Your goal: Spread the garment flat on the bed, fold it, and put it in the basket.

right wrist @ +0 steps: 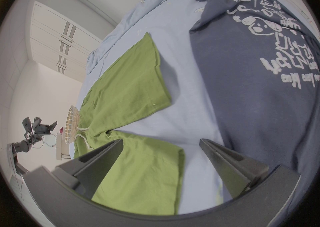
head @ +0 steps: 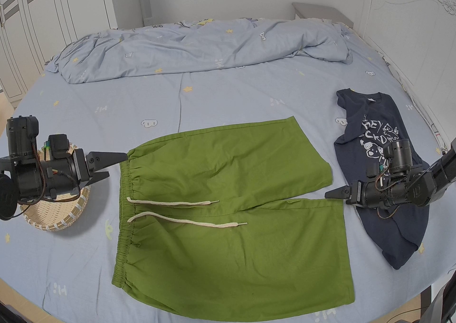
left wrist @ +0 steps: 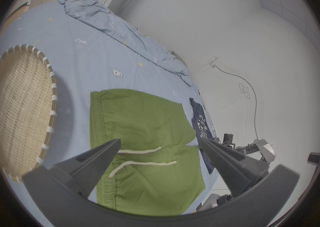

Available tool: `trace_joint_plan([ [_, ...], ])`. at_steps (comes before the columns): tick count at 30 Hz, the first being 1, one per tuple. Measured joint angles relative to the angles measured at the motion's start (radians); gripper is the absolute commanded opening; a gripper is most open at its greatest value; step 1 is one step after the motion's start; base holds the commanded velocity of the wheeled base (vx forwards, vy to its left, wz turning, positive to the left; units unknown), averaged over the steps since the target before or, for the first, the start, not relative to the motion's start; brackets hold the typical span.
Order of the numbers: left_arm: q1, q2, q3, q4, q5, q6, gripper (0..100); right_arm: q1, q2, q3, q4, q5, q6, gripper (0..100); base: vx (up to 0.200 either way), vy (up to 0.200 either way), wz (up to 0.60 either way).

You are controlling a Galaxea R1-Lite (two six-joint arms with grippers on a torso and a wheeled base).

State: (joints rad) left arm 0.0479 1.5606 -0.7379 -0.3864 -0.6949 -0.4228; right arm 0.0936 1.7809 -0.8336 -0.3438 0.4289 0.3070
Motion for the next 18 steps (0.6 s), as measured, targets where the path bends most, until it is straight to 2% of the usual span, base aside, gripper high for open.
trace_joint_plan([
  [7, 0.010, -0.056, 0.182, 0.000, 0.000, 0.033, 100, -0.027, -0.140, 0.089, 0.011, 0.033, 0.021, 100, 0.000, 0.000, 0.00],
  [12, 0.043, -0.087, 0.359, 0.000, -0.001, 0.135, 100, -0.043, -0.227, 0.187, 0.043, 0.104, 0.038, 100, 0.000, 0.000, 0.00],
  [15, 0.065, -0.098, 0.445, 0.000, -0.005, 0.168, 100, -0.044, -0.274, 0.254, 0.062, 0.154, 0.044, 100, 0.000, 0.000, 0.00],
  [18, 0.083, -0.100, 0.511, 0.000, -0.008, 0.187, 100, -0.033, -0.315, 0.296, 0.070, 0.176, 0.047, 100, 0.000, 0.000, 0.00],
])
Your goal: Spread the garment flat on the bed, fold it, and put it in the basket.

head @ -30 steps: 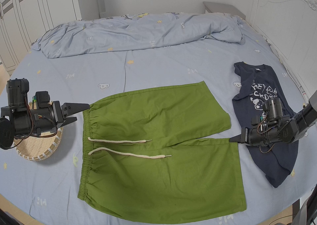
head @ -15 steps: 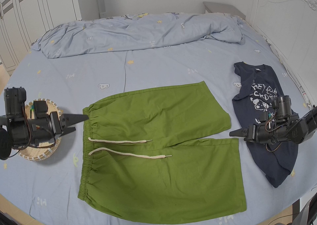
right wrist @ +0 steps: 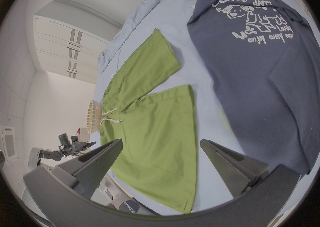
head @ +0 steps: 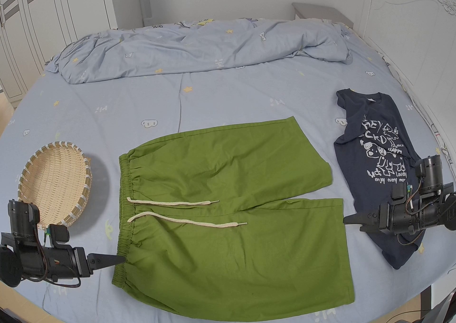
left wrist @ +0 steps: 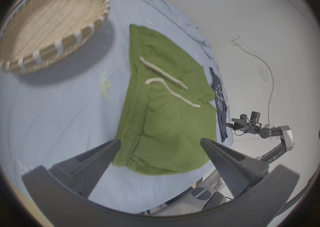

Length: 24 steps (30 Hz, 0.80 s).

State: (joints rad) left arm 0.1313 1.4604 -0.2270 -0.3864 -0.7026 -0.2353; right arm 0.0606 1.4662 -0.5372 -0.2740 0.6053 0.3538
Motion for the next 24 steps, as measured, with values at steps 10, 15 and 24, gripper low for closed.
trace_joint_plan([
  [10, 0.041, 0.139, 0.032, -0.035, 0.006, 0.028, 100, 0.053, -0.061, 0.034, 0.006, 0.010, 0.001, 100, 0.000, 0.000, 0.00],
  [15, 0.046, 0.227, 0.024, -0.084, 0.007, 0.030, 100, 0.059, -0.080, 0.038, 0.006, 0.011, 0.000, 100, 0.000, 0.000, 0.00],
  [24, 0.012, 0.319, 0.013, -0.129, -0.028, 0.020, 100, 0.062, -0.093, 0.041, 0.006, 0.013, 0.000, 100, 0.000, 0.000, 0.00],
])
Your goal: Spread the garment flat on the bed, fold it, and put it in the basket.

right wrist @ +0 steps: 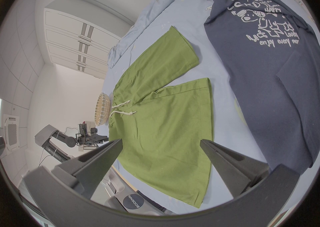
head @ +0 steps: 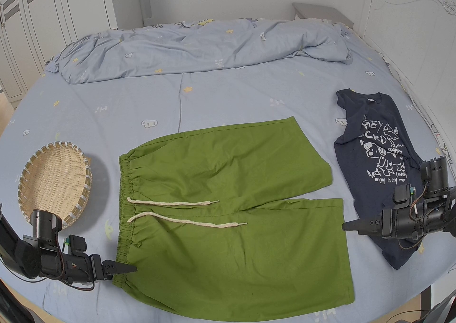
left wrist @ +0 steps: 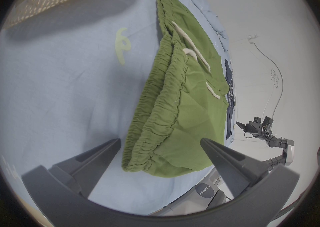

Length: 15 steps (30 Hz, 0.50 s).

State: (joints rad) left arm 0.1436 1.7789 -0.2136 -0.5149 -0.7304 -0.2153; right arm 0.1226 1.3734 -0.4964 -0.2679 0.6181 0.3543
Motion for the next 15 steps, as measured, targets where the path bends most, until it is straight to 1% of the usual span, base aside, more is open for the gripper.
trace_joint_plan([
  [8, -0.023, 0.057, -0.012, -0.043, -0.015, -0.005, 100, 0.000, -0.002, 0.001, 0.000, 0.000, 0.000, 100, 0.000, 0.000, 0.00],
  [10, -0.027, 0.066, -0.014, -0.051, -0.039, -0.016, 100, 0.000, -0.002, 0.001, 0.000, 0.000, 0.000, 100, 0.000, 0.000, 0.00],
  [15, -0.030, 0.073, -0.016, -0.064, -0.129, -0.058, 100, 0.000, -0.002, 0.002, 0.000, 0.000, 0.000, 100, 0.000, 0.000, 0.00],
])
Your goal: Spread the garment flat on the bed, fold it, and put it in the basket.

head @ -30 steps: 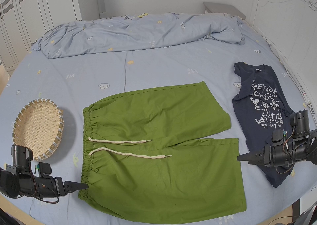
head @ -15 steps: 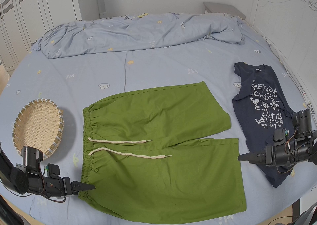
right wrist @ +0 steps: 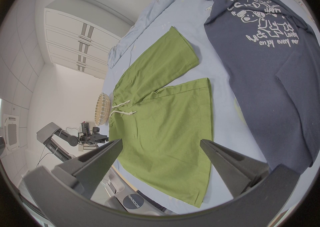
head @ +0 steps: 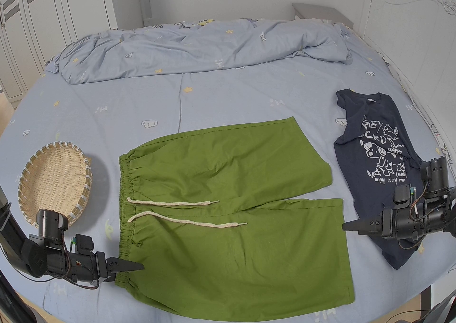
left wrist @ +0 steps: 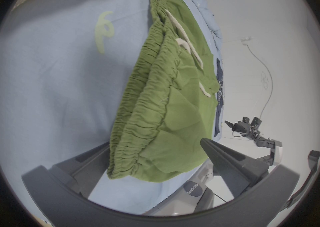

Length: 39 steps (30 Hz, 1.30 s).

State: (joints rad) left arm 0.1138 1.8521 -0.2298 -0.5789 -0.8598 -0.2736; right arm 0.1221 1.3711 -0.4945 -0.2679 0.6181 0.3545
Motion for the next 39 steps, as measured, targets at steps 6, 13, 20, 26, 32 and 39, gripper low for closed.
trace_joint_plan([
  [6, 0.003, -0.001, 0.002, -0.002, -0.015, -0.008, 100, 0.000, 0.000, 0.001, 0.000, 0.000, 0.000, 100, 0.000, 0.000, 0.00],
  [13, 0.024, -0.020, 0.020, -0.002, -0.015, -0.008, 100, 0.000, 0.000, 0.005, -0.002, -0.001, 0.000, 100, 0.000, 0.000, 0.00],
  [20, 0.035, -0.037, 0.039, -0.002, -0.015, -0.008, 100, 0.000, 0.000, 0.006, -0.002, -0.001, -0.001, 100, 0.000, 0.000, 0.00],
  [26, 0.037, -0.052, 0.045, -0.001, -0.014, -0.007, 0, -0.001, 0.000, 0.007, -0.001, -0.001, -0.002, 100, 0.000, 0.000, 0.00],
  [32, 0.039, -0.087, 0.067, -0.002, -0.009, -0.002, 0, -0.001, 0.000, 0.007, -0.001, -0.002, -0.003, 100, 0.000, 0.000, 0.00],
  [39, 0.063, -0.120, 0.105, -0.002, 0.022, 0.028, 0, -0.001, 0.000, 0.007, 0.000, -0.002, -0.003, 100, 0.000, 0.000, 0.00],
])
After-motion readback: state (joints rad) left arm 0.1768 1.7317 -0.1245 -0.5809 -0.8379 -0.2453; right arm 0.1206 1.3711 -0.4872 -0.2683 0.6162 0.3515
